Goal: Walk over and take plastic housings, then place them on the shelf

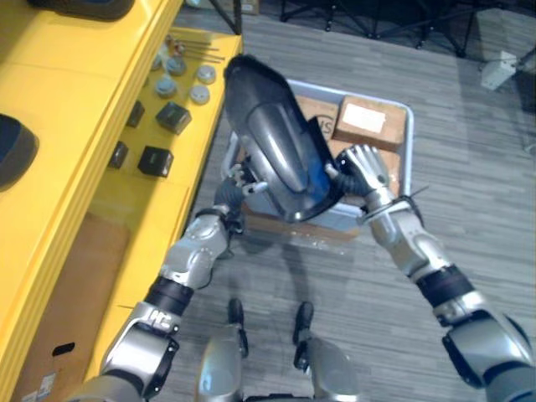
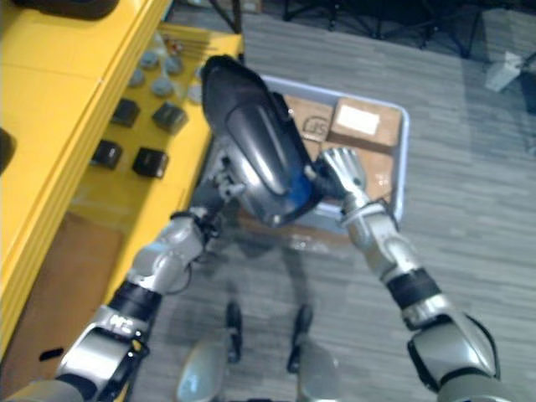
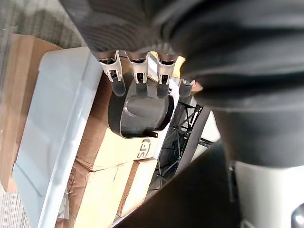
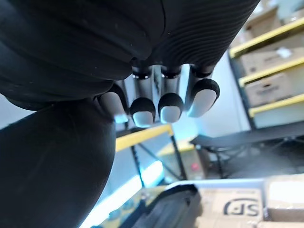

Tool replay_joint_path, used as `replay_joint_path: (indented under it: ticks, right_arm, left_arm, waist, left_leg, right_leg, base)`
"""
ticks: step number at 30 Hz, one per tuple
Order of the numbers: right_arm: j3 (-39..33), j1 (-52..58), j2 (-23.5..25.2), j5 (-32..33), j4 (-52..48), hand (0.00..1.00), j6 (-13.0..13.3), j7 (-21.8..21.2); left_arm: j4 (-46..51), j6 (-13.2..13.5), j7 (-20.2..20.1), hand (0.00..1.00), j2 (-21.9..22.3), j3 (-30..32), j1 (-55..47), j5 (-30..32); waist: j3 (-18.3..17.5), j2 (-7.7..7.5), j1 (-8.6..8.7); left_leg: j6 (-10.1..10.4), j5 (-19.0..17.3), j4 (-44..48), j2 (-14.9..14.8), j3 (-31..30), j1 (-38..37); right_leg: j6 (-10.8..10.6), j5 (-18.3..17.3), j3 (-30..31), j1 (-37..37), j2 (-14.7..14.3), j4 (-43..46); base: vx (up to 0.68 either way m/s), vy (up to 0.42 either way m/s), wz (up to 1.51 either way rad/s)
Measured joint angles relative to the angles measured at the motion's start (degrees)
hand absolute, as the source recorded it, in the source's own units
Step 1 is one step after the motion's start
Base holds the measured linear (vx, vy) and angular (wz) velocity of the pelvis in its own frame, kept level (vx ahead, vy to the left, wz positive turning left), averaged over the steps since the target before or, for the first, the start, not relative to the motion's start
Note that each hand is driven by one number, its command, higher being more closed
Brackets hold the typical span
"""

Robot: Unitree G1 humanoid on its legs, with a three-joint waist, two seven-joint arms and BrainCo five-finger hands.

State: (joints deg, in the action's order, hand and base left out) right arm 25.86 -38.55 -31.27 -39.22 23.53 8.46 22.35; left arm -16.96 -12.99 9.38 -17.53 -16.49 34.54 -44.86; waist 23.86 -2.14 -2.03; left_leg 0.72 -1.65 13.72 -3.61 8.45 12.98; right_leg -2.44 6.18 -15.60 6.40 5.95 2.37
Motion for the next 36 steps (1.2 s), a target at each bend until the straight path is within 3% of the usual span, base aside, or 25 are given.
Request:
replay_joint_path:
  ticks: [7,17,18,24,31,36]
  right_arm:
    - [0.72,-0.34,0.36,-1.0,0.44,1.0,-0.65,0.02]
    - [2.0,-0.78,0.54,-1.02,2.1,1.0,-1.28,0.05]
    - [2.0,-0.99,0.62,-1.02,2.1,1.0,-1.28,0.05]
    - [2.37,-2.16,1.29,-1.08,2.11,1.0,-1.51,0.08]
    - [2.38,-2.18,1.96,-1.1,2.11,1.0,-0.84,1.6]
    - [2.38,-2.22,2.01,-1.01,2.11,1.0,-0.81,1.6]
  left_arm:
    - [0.01,-0.07,-3.67,0.0,-0.15,-0.07,0.61,-10.62]
    - [0.12,-0.14,-3.56,0.0,-0.16,-0.66,1.28,-10.84]
    - [0.12,-0.14,-3.49,1.0,-0.15,-0.79,1.28,-10.44]
    - [0.13,-0.23,-2.86,1.0,0.19,-2.25,1.26,-7.07]
    - [0.02,-0.35,-0.62,1.0,-0.22,-2.06,1.27,3.21]
    - [-0.08,-0.27,-0.63,1.0,-0.25,-2.11,1.27,4.46]
  waist:
    - [0.0,0.0,-0.21]
    - [0.01,0.01,-0.21]
    - [0.01,0.01,-0.21]
    - [0.01,0.02,-0.24]
    - [0.01,0.02,-0.22]
    - [0.02,0.03,-0.23]
  left_leg:
    - [-0.01,0.0,-0.01,0.15,0.02,-0.01]
    - [-0.01,0.0,-0.1,0.11,0.0,-0.03]
    - [-0.01,0.0,-0.1,0.12,0.0,-0.03]
    - [-0.01,0.0,-0.02,0.13,-0.03,-0.02]
    - [-0.01,0.0,-0.01,0.11,-0.01,-0.04]
    - [-0.01,0.0,-0.01,0.12,-0.01,-0.03]
  right_leg:
    - [0.0,0.0,0.0,0.0,0.1,0.01]
    - [0.04,-0.03,-0.01,0.0,0.08,0.0]
    - [0.04,-0.03,-0.01,0.0,0.07,0.0]
    - [0.04,-0.02,-0.01,-0.02,0.06,0.02]
    - [0.07,-0.05,0.0,-0.02,0.06,0.08]
    - [0.1,-0.06,-0.01,-0.02,0.07,0.08]
  base:
    - [0.0,0.0,0.0]
    - [0.0,0.0,0.0]
    - [0.0,0.0,0.0]
    - [0.0,0.0,0.0]
    - [0.0,0.0,0.0]
    - [0.0,0.0,0.0]
